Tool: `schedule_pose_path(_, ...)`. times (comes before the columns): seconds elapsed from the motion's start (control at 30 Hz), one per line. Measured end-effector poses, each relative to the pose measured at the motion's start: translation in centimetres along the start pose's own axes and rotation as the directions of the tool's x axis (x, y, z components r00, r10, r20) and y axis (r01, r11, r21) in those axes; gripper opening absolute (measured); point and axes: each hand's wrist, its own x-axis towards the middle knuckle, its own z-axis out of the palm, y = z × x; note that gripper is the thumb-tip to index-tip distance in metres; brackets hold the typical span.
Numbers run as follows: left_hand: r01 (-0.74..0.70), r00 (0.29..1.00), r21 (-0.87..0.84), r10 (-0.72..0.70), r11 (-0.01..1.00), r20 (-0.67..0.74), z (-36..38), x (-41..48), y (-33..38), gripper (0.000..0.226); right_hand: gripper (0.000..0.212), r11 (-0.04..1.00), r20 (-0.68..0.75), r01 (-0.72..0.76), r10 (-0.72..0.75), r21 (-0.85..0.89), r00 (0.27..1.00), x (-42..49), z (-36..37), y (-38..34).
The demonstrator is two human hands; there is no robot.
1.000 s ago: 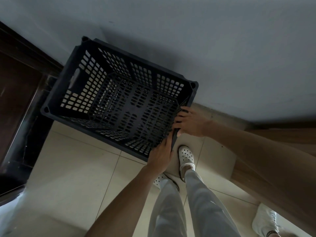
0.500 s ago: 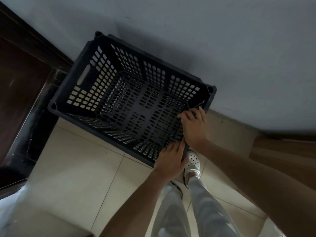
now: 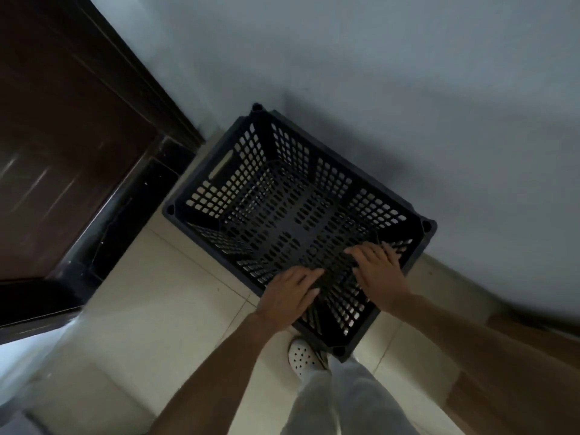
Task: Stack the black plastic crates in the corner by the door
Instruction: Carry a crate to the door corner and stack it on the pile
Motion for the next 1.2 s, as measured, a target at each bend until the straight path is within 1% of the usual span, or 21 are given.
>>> schedule_pose_path(0.07,0.079,0.996,0.073,-0.076,0.994,-0.041,-2.6,0.3,-4.1,0.043,0.041,0.989,-0.008,0.147,-0.148,-0.031,0.989,2.9,-1.8,-0.9)
schedule_pose_path(0.13,0.201,0.974,0.091,-0.189,0.975,-0.129,-5.4,1.2,-7.5,0.046,0.044,0.972,-0.010,0.234,-0.234,-0.040,0.972,6.7,-3.7,-2.0)
schedule_pose_path(0.23,0.392,0.890,0.044,-0.367,0.919,-0.270,-10.1,2.7,-11.6,0.059,0.053,0.960,-0.013,0.272,-0.274,-0.063,0.962,12.4,-7.0,-5.6)
schedule_pose_path(0.3,0.480,0.844,0.043,-0.448,0.876,-0.295,-12.7,4.1,-14.8,0.069,0.060,0.949,-0.046,0.304,-0.308,-0.087,0.950,16.6,-8.5,-8.7)
schedule_pose_path(0.37,0.526,0.825,0.051,-0.494,0.849,-0.273,-14.4,5.5,-18.1,0.075,0.067,0.942,-0.082,0.321,-0.329,-0.100,0.941,20.3,-9.8,-12.2)
schedule_pose_path(0.43,0.512,0.841,0.042,-0.490,0.858,-0.229,-15.4,6.9,-20.8,0.075,0.073,0.941,-0.084,0.308,-0.321,-0.138,0.943,23.4,-10.2,-15.3)
schedule_pose_path(0.5,0.472,0.872,0.042,-0.458,0.881,-0.174,-15.8,8.4,-22.8,0.071,0.077,0.926,-0.062,0.307,-0.327,-0.219,0.943,26.7,-10.2,-17.6)
schedule_pose_path(0.57,0.438,0.892,0.047,-0.428,0.898,-0.146,-15.5,9.0,-24.4,0.064,0.078,0.900,-0.020,0.316,-0.337,-0.299,0.941,29.6,-9.8,-19.0)
schedule_pose_path(0.63,0.431,0.893,0.015,-0.424,0.902,-0.150,-14.6,8.8,-25.7,0.058,0.078,0.882,0.060,0.316,-0.316,-0.349,0.947,31.6,-9.3,-19.8)
schedule_pose_path(0.7,0.390,0.903,-0.051,-0.393,0.919,-0.173,-14.0,8.4,-26.3,0.055,0.080,0.870,0.139,0.328,-0.297,-0.369,0.945,32.6,-8.7,-19.9)
schedule_pose_path(0.73,0.352,0.915,-0.078,-0.360,0.933,-0.179,-13.9,8.3,-26.6,0.054,0.080,0.865,0.154,0.333,-0.296,-0.375,0.943,32.8,-8.4,-19.8)
schedule_pose_path(0.8,0.292,0.933,-0.160,-0.317,0.943,-0.169,-13.8,8.6,-27.0,0.053,0.080,0.859,0.159,0.346,-0.308,-0.377,0.938,33.1,-8.2,-19.7)
schedule_pose_path(0.9,0.235,0.951,-0.279,-0.279,0.931,-0.132,-14.0,8.5,-27.3,0.050,0.082,0.848,0.177,0.362,-0.317,-0.387,0.932,33.3,-8.4,-19.6)
schedule_pose_path(1.0,0.206,0.960,-0.336,-0.256,0.919,-0.111,-13.8,8.5,-27.7,0.049,0.083,0.851,0.190,0.371,-0.322,-0.372,0.928,33.4,-8.5,-19.6)
schedule_pose_path(1.1,0.223,0.962,-0.333,-0.262,0.916,-0.075,-13.8,8.7,-27.8,0.049,0.086,0.851,0.203,0.366,-0.309,-0.376,0.929,33.5,-8.5,-19.7)
schedule_pose_path(1.2,0.240,0.959,-0.257,-0.270,0.936,-0.086,-14.0,8.8,-27.7,0.050,0.088,0.841,0.249,0.357,-0.274,-0.406,0.929,33.4,-8.9,-20.0)
